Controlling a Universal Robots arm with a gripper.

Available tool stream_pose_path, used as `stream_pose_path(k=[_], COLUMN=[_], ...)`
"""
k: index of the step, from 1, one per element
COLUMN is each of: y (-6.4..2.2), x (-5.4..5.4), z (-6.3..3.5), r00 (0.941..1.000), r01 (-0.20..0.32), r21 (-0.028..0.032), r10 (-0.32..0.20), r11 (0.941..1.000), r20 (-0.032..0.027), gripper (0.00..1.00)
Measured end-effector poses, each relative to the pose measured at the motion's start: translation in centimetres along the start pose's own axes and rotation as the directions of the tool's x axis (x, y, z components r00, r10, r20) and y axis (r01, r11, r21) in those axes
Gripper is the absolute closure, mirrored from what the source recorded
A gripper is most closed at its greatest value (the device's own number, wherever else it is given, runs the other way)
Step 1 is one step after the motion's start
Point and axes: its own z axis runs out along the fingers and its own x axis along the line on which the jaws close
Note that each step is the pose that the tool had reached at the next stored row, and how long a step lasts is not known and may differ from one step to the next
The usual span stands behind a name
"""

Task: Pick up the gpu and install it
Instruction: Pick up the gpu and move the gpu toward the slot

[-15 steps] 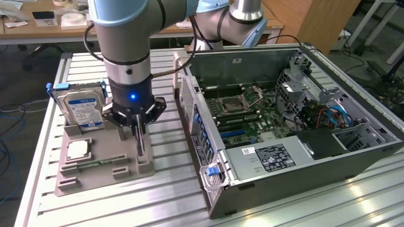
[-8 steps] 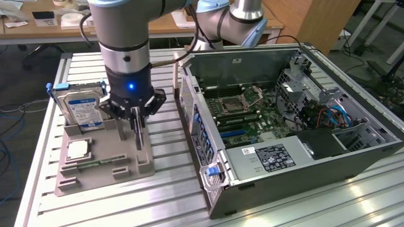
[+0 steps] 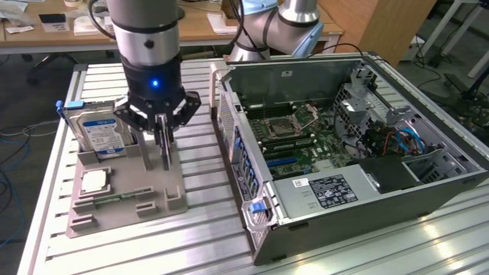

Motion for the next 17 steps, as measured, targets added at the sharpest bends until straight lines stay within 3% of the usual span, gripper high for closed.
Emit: stream_pose_path(k=[17], y=[0.34], x=[0.1], z=[-7.71], r00=[1.0], r01=[0.0], r21=[0.0], r10=[0.0], r11=[1.0], r20=[-0.0001], gripper=[0.72])
